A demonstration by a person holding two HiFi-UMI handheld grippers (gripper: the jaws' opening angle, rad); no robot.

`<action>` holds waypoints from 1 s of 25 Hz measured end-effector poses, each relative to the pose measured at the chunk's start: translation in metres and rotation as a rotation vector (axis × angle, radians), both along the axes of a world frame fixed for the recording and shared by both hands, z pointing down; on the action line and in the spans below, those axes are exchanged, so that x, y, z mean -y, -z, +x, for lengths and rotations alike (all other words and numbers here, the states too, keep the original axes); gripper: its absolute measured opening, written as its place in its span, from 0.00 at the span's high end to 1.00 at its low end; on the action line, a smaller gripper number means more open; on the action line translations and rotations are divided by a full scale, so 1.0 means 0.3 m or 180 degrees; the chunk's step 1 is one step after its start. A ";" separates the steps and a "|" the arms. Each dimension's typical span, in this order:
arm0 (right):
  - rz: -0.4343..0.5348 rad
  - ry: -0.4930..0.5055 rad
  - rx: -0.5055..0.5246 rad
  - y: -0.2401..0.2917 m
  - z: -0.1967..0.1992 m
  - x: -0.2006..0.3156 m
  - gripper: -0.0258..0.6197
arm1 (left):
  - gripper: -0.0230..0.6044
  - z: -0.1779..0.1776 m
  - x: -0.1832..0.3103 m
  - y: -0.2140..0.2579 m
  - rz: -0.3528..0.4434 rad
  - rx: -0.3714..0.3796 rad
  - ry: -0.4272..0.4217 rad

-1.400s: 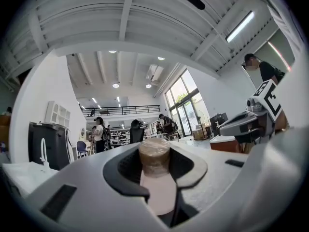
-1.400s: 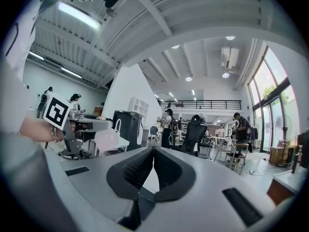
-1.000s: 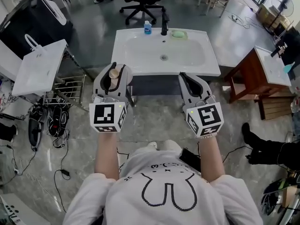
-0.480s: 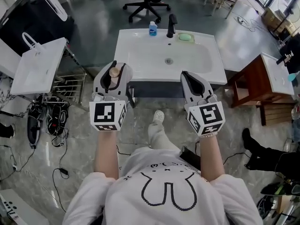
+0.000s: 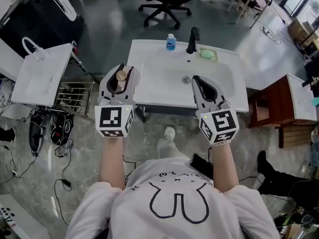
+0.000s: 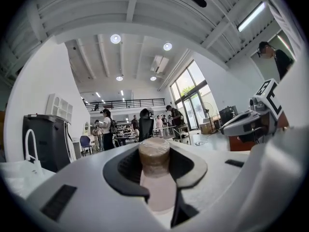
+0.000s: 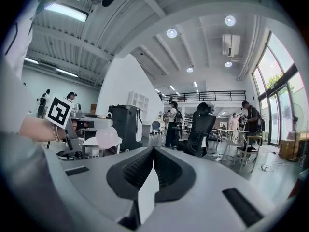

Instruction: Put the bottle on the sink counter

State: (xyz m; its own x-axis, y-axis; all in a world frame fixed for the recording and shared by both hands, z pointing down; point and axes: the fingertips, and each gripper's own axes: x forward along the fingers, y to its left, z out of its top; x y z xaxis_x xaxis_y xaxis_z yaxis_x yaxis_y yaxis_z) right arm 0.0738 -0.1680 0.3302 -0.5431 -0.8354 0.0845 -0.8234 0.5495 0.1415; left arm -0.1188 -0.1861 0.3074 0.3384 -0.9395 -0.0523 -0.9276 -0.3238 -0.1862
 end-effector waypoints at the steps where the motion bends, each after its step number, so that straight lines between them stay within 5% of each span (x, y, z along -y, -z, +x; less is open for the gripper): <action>1: -0.0008 0.0022 -0.0009 0.001 -0.007 0.041 0.92 | 0.77 -0.004 0.040 0.000 -0.0013 0.0007 0.0009; 15: -0.0305 0.0335 -0.0106 -0.069 -0.057 0.554 0.91 | 0.77 -0.045 0.571 -0.077 -0.0331 0.0005 0.0212; 25: -0.0492 0.0459 -0.0107 -0.149 -0.109 0.726 0.91 | 0.77 -0.068 0.829 -0.228 -0.0679 0.0062 0.0180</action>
